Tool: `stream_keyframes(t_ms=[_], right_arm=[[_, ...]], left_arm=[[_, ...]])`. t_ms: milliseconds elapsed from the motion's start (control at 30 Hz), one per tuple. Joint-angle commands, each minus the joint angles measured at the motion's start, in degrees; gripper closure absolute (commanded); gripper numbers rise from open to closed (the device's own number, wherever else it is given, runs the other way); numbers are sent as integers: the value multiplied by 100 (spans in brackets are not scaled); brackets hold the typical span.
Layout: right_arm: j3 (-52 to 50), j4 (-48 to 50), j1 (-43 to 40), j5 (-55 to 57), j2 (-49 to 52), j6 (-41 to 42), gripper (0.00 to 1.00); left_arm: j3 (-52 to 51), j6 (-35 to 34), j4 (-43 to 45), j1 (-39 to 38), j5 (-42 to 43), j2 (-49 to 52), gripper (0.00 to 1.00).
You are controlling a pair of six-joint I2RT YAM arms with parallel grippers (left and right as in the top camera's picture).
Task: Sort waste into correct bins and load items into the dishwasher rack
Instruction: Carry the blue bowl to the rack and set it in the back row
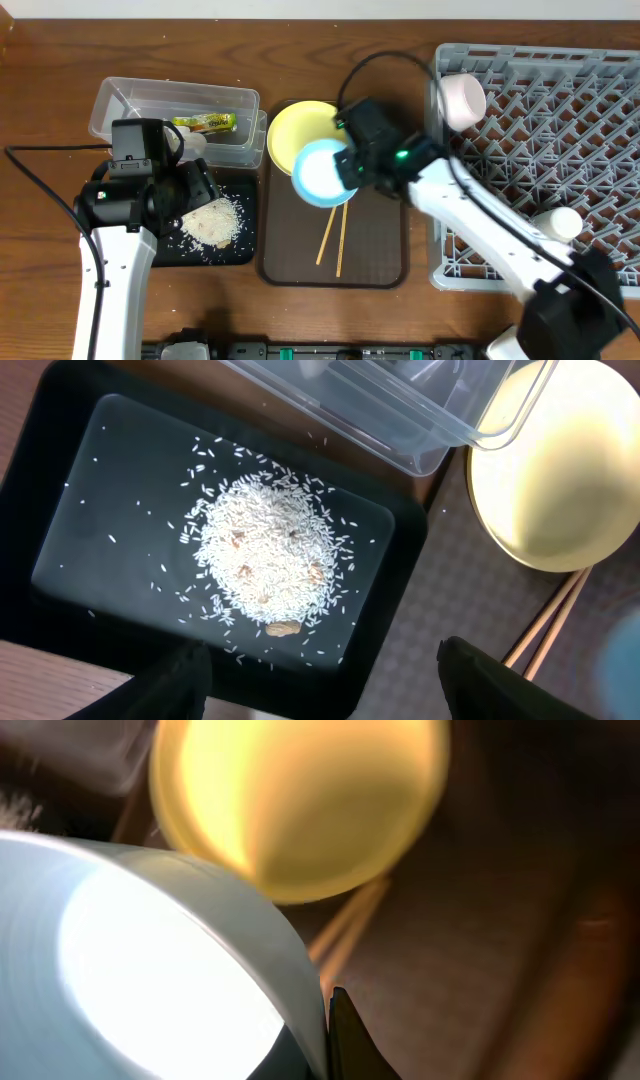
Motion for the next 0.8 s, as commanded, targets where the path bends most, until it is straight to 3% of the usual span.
stream_keyframes(t_ms=[0, 167, 500, 633, 767], right_arm=[[63, -17, -413, 538, -450, -472, 99], [61, -28, -1128, 911, -992, -918, 99], [61, 201, -2586, 3025, -1152, -2334, 99], [61, 933, -2922, 4846, -1084, -2793, 99], [61, 1792, -3230, 5213, -890, -3696, 99]], left_arm=[[22, 15, -13, 28, -63, -4, 25], [22, 15, -13, 28, -63, -4, 25], [22, 15, -13, 28, -63, -4, 25], [22, 15, -15, 28, -63, -4, 25], [22, 15, -15, 28, -63, -4, 25]])
